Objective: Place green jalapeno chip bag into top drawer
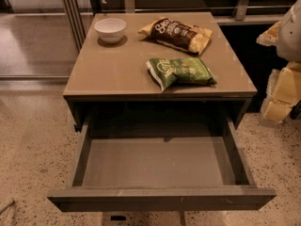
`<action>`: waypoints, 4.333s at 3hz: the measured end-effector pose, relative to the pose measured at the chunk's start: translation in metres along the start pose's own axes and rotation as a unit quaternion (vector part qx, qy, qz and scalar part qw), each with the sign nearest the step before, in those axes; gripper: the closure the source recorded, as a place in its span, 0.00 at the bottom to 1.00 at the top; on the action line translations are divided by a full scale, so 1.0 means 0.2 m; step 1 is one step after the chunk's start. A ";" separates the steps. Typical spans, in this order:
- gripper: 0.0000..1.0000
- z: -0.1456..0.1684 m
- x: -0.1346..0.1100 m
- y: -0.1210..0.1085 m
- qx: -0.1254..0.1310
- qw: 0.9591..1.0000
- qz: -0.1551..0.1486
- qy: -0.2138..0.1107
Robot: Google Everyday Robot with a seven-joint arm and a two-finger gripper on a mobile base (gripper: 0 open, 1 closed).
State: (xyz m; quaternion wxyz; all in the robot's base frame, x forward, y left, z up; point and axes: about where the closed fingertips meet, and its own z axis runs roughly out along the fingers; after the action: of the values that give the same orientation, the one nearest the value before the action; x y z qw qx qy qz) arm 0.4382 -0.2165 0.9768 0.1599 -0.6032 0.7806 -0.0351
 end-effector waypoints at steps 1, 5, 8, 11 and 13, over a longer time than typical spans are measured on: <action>0.00 0.00 0.00 0.00 0.000 1.000 0.000 0.000; 0.00 0.41 -0.27 -0.45 0.099 0.979 -0.055 -0.168; 0.18 0.77 -0.59 -0.77 0.091 0.954 -0.058 -0.279; 0.71 1.06 -0.54 -0.71 0.040 0.970 -0.036 -0.239; 1.00 0.98 -0.59 -0.67 0.025 0.966 -0.060 -0.248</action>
Offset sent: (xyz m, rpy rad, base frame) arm 0.0063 -0.0080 -0.0015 -0.0059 -0.0378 -0.0099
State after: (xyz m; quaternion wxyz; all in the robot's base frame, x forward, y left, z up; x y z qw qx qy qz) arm 0.6454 -0.1130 0.8482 0.3614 -0.6348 0.6774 0.0866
